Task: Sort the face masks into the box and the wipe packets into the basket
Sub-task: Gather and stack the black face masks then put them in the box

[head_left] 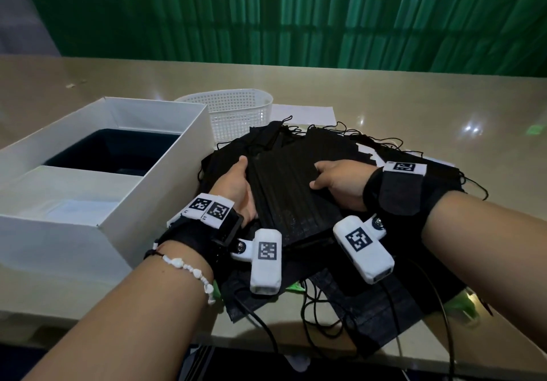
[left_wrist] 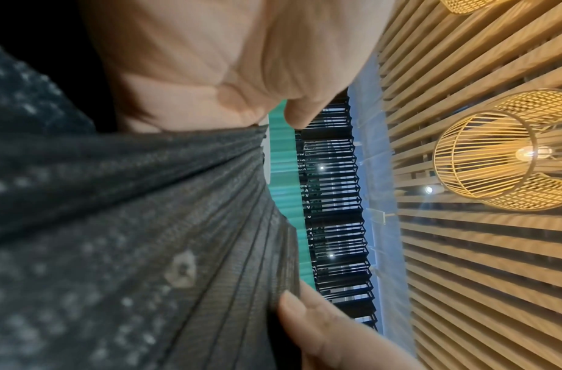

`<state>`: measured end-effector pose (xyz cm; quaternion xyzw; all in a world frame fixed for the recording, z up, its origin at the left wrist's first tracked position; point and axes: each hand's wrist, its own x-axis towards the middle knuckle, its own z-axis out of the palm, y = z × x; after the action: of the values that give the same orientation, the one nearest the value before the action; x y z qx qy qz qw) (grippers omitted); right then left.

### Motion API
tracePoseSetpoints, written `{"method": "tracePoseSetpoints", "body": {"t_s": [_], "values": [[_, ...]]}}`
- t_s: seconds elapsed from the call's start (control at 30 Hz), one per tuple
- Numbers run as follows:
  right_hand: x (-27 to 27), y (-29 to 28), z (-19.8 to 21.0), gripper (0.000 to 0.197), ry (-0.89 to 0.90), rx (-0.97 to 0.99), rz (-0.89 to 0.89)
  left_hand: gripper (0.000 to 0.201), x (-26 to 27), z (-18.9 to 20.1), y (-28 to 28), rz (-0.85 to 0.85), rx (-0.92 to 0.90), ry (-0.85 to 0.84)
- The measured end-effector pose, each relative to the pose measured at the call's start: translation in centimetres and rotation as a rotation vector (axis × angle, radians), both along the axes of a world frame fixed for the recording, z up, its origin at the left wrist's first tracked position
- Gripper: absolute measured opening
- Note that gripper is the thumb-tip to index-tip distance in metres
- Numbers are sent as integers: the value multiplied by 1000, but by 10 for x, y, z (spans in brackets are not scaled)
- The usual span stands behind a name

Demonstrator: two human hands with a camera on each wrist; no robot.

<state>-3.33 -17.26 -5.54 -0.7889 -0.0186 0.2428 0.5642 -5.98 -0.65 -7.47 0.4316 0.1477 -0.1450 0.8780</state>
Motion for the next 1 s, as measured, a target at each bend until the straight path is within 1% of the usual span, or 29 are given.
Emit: {"method": "tracePoseSetpoints", "body": {"t_s": [0.1,0.17,0.23,0.27,0.33,0.37,0.4,0.47,0.5,0.57,0.63,0.67,0.73,0.8,0.87,0.93,1.0], "values": [[-1,10,-4,32,12,-41,59,60,5,-7,1,-6,-13,0],[-2,19,-7,35,13,-70,97,60,7,-10,3,-16,-9,17],[-2,23,-9,36,-7,-135,145,52,6,-12,5,0,28,23],[-2,24,-9,35,-27,-176,165,45,6,-13,5,21,72,13],[-2,22,-7,21,-51,-258,174,35,7,-17,6,78,165,-24],[-3,21,-5,16,-46,-272,173,37,6,-20,5,96,202,-43],[-3,18,-3,16,-51,-272,166,42,6,-22,5,103,235,-55],[1,9,5,18,-106,-274,115,50,5,-25,5,94,256,-70],[5,1,9,18,-164,-295,71,51,5,-26,5,86,252,-71],[15,-19,18,17,-303,-383,-28,50,5,-27,7,79,240,-75],[25,-42,22,16,-366,-498,-126,51,5,-28,8,85,227,-81],[28,-52,21,16,-350,-561,-154,51,5,-29,8,89,219,-83],[32,-66,15,16,-248,-651,-164,52,4,-28,7,91,203,-80],[33,-70,8,18,-167,-652,-168,53,4,-29,7,88,198,-76],[37,-69,5,31,-152,-673,-179,54,3,-29,8,80,208,-74],[39,-66,7,44,-175,-767,-182,53,3,-29,9,75,217,-66],[38,-62,11,49,-204,-864,-158,53,3,-28,9,67,226,-64]]}}
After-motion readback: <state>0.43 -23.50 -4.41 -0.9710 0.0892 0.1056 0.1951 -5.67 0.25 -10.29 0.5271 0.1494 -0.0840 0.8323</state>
